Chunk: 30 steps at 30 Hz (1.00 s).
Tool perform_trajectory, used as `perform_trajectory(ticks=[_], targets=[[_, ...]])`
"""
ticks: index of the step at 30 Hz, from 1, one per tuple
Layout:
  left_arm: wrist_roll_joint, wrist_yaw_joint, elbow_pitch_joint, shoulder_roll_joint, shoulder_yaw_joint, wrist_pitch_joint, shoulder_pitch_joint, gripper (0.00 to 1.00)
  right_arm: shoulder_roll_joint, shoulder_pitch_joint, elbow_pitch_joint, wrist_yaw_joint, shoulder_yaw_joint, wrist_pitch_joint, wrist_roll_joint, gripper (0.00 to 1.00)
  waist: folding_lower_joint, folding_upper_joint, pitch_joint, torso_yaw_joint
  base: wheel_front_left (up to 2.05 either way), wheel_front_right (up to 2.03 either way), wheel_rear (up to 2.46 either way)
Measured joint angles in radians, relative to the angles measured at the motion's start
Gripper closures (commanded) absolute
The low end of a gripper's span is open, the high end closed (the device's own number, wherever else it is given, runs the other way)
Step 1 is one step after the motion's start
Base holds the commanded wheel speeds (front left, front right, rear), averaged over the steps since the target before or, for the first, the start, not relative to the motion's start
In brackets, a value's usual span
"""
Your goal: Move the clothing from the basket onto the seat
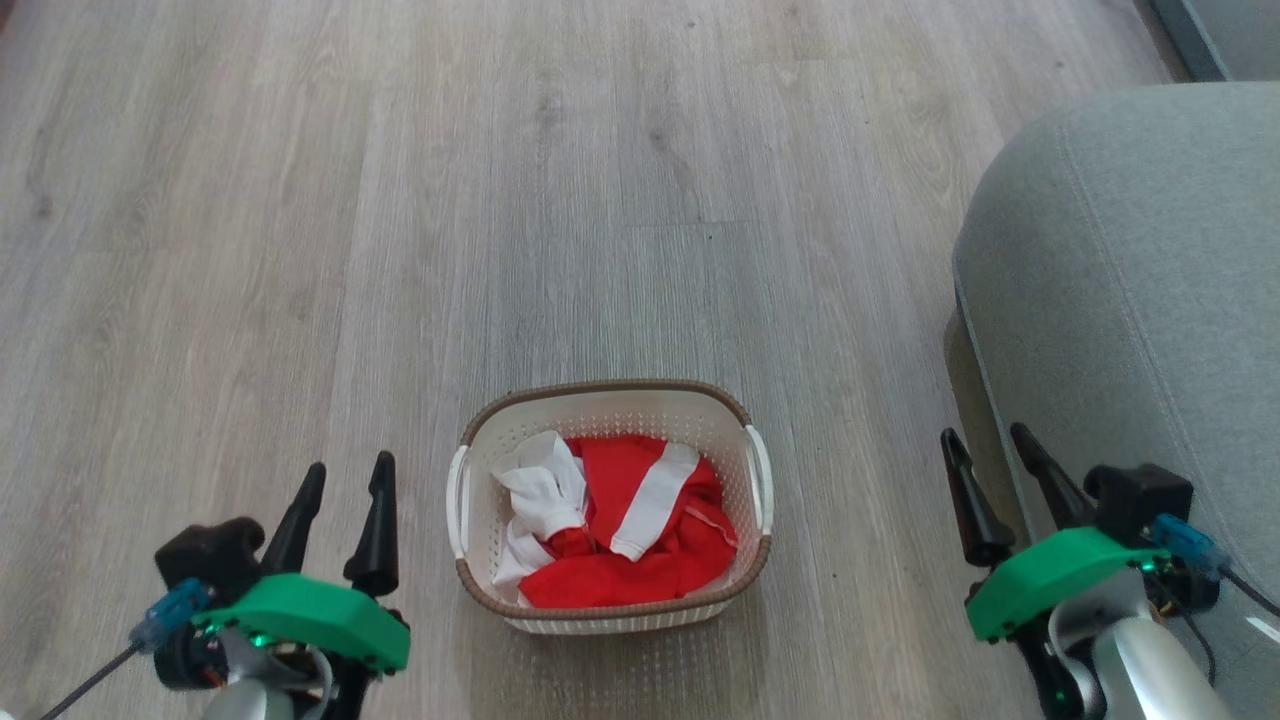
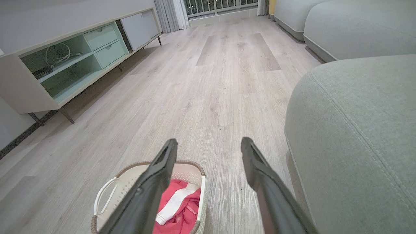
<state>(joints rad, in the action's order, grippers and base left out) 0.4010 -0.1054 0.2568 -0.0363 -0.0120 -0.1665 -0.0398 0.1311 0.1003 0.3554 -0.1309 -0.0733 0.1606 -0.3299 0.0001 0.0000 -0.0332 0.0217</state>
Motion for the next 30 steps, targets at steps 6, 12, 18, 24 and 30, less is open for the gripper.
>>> perform_trajectory(ticks=[6, 12, 18, 24, 30], targets=[[-0.071, 0.000, 0.000, 0.000, -0.007, -0.013, -0.002, 0.00, 0.002, 0.016, 0.001, 0.000, -0.005, 0.021, 0.072, 0.00, 0.0000, 0.0000, -0.002, 0.002, 0.00, 0.00, 0.00], [-0.147, -0.001, 0.000, 0.000, -0.014, -0.030, -0.005, 0.00, 0.004, 0.016, 0.006, 0.000, -0.014, 0.038, 0.144, 0.00, 0.0000, 0.0000, -0.004, 0.003, 0.00, 0.00, 0.00], [-0.215, -0.002, 0.000, -0.001, -0.014, -0.050, -0.007, 0.00, 0.004, 0.020, 0.012, 0.000, -0.019, 0.054, 0.212, 0.00, 0.0000, 0.0000, -0.007, 0.005, 0.00, 0.00, 0.00], [-0.275, -0.006, 0.002, -0.001, -0.015, -0.065, -0.007, 0.00, 0.006, 0.033, 0.019, 0.000, -0.021, 0.070, 0.273, 0.00, 0.0000, 0.0000, -0.005, 0.008, 0.00, 0.00, 0.00], [-0.338, -0.007, 0.003, -0.001, -0.015, -0.081, -0.007, 0.00, 0.006, 0.033, 0.024, 0.000, -0.022, 0.089, 0.315, 0.00, 0.0000, 0.0000, -0.004, 0.011, 0.00, 0.00, 0.00]])
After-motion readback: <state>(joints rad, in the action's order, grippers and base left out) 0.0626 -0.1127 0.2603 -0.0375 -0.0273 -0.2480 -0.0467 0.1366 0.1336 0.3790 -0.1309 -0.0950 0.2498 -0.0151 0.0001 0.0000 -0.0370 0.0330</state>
